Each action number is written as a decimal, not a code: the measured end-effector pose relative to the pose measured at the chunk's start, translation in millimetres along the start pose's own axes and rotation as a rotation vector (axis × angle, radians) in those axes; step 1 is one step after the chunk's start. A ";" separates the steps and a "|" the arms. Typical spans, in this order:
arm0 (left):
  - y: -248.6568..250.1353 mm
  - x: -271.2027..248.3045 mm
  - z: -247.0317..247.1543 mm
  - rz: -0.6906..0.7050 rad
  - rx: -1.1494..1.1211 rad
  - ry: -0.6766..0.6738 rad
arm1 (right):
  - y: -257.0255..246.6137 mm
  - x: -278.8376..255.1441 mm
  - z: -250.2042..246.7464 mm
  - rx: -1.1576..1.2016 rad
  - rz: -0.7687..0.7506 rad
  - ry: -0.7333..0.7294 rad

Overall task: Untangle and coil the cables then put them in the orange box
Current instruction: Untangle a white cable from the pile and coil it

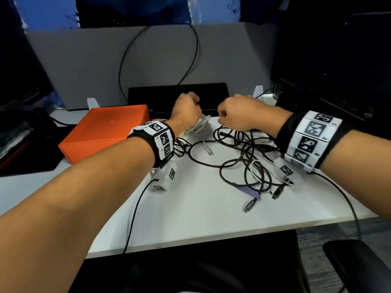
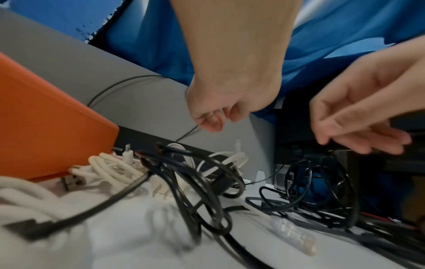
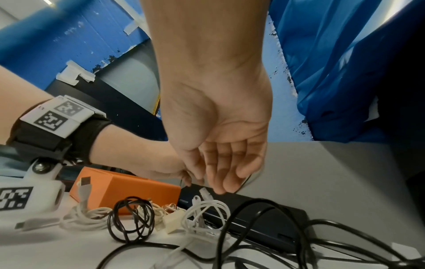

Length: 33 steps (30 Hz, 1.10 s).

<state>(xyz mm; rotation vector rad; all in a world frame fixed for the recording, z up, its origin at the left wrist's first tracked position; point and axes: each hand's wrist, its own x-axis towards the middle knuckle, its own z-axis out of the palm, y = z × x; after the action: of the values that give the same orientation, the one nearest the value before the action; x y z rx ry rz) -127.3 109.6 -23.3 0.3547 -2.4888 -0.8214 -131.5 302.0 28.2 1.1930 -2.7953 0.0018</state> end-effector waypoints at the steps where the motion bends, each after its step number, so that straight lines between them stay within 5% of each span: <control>1: -3.3 1.6 3.6 0.040 0.113 -0.086 | -5.7 7.1 2.5 0.041 0.002 0.029; 6: 4.4 -12.0 7.6 0.250 0.514 -0.625 | -22.1 39.7 24.8 0.022 -0.005 -0.085; 13: 1.8 -8.0 11.3 0.144 0.609 -0.863 | -17.4 48.3 48.1 -0.067 0.046 -0.340; 19: 0.4 2.8 5.0 0.157 0.695 -0.898 | -9.8 38.4 53.1 -0.090 0.001 -0.383; 27: -14.1 7.1 8.3 0.185 0.813 -0.879 | -9.4 39.7 59.3 0.001 -0.045 -0.160; 33: -26.4 17.2 17.5 0.094 1.005 -0.787 | -21.4 36.3 51.0 0.060 -0.080 -0.126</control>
<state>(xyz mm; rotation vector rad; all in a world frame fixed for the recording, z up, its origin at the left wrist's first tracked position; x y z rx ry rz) -148.7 90.8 -45.4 0.2467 -3.4654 0.5342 -145.8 259.0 -20.0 1.3640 -2.8713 0.0044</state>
